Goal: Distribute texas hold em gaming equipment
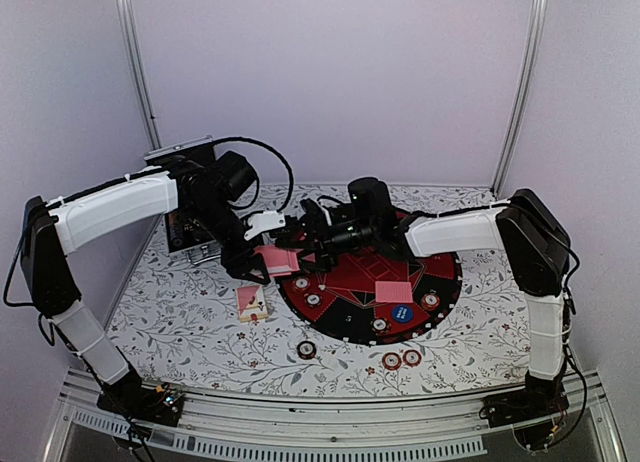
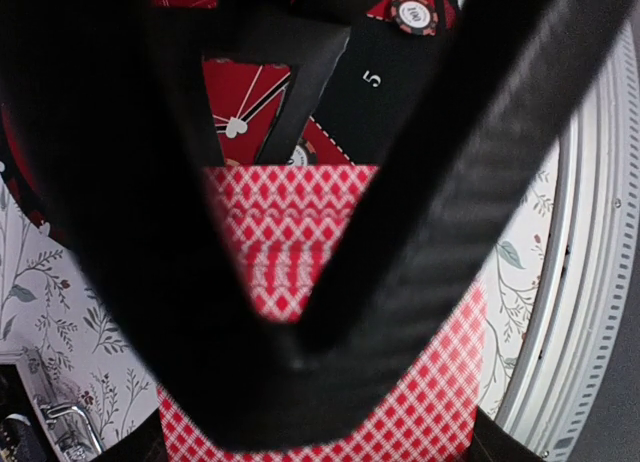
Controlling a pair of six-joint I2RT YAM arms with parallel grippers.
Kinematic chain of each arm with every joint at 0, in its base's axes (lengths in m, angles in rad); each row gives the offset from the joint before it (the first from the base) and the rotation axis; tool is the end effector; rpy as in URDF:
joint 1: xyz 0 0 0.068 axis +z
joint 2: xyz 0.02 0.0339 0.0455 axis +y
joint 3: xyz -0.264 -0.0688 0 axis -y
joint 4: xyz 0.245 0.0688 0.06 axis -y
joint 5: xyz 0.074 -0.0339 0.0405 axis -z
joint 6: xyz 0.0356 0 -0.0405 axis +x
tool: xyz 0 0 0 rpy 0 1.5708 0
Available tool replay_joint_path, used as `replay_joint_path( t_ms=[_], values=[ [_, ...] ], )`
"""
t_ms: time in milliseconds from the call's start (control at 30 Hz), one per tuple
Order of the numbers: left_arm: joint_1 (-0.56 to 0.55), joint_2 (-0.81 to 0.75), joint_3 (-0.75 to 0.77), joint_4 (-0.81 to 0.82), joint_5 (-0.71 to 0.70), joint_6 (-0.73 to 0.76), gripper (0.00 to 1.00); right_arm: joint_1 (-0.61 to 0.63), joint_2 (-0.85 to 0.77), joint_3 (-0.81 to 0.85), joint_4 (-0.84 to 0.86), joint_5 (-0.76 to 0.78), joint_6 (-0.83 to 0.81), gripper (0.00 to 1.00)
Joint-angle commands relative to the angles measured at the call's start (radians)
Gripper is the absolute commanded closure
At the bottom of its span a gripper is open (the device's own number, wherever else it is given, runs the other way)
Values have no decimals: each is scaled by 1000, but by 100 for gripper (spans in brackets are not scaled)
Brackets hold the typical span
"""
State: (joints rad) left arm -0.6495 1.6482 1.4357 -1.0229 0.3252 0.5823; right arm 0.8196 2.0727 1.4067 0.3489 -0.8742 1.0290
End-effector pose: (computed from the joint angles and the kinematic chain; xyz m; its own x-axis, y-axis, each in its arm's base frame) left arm 0.2543 -0.2074 0.2820 -0.2669 0.8570 -0.4408 0.9622 0.2631 -0.0710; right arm 0.3000 0.3612 0.2105 -0.9377 -0.1987 -0.2850 -0.3160 0.1464 0.9374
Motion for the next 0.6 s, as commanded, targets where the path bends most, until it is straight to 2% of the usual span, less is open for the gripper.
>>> replay_joint_path(
  t_ms=[0,567],
  values=[
    [4,1,31,20,9,-6,100,24,57,56,27,-23,26,14],
    [2,1,32,22,14,-6,100,81,198,213,42,-44,92,12]
  ],
)
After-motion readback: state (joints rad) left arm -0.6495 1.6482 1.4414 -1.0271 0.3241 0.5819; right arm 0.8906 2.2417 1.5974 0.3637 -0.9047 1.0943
